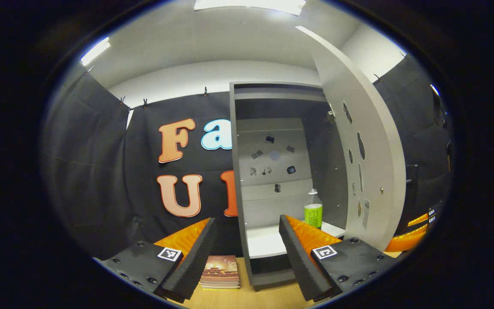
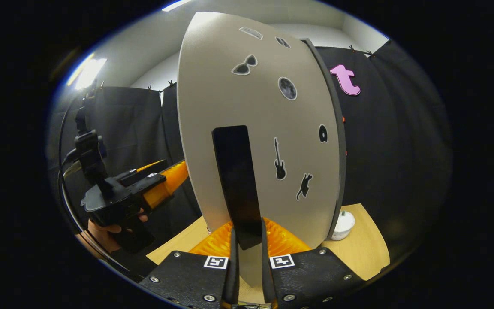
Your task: Open the cabinet door with the right hand, grasp the bottle in the cabinet with the left hand and place it on the coaster, then close the cabinet door with the right hand.
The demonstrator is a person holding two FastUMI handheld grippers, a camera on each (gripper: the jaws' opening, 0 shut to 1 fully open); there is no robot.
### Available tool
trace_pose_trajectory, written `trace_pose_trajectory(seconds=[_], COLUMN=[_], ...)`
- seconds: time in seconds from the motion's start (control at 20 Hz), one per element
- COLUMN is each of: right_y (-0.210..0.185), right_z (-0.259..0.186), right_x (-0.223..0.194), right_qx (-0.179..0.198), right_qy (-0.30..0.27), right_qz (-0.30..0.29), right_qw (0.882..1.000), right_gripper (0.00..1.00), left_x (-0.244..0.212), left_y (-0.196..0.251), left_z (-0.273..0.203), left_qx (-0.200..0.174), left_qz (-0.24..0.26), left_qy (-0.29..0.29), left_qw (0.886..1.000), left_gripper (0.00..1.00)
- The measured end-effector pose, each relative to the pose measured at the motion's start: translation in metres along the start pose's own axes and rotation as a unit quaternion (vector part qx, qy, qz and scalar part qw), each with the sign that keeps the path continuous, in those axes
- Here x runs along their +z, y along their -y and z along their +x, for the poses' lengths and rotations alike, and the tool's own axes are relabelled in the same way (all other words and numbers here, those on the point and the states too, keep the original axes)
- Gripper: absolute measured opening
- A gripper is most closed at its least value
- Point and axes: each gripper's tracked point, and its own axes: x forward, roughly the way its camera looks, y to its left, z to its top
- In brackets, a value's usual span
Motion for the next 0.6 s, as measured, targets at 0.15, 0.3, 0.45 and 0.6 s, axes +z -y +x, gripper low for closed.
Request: trace_pose_trajectory(seconds=[0.15, 0.3, 0.45, 0.6], right_y=[0.003, 0.008, 0.014, 0.018], right_z=[-0.006, -0.012, -0.018, -0.019], right_x=[0.000, 0.002, 0.003, 0.003], right_qx=[0.013, 0.009, 0.001, -0.006], right_qy=[0.002, 0.007, 0.011, 0.018], right_qz=[0.029, 0.031, 0.042, 0.044], right_qw=[0.999, 0.999, 0.999, 0.999], right_gripper=[0.21, 0.22, 0.18, 0.18], left_x=[-0.002, -0.004, -0.006, -0.007], left_y=[0.019, 0.038, 0.056, 0.072], left_z=[0.005, 0.012, 0.016, 0.020], left_qx=[-0.009, -0.020, -0.032, -0.042], left_qz=[-0.003, -0.006, -0.008, -0.010], left_qy=[-0.004, -0.006, -0.009, -0.012], left_qw=[1.000, 1.000, 0.999, 0.999], left_gripper=[0.95, 0.95, 0.95, 0.95])
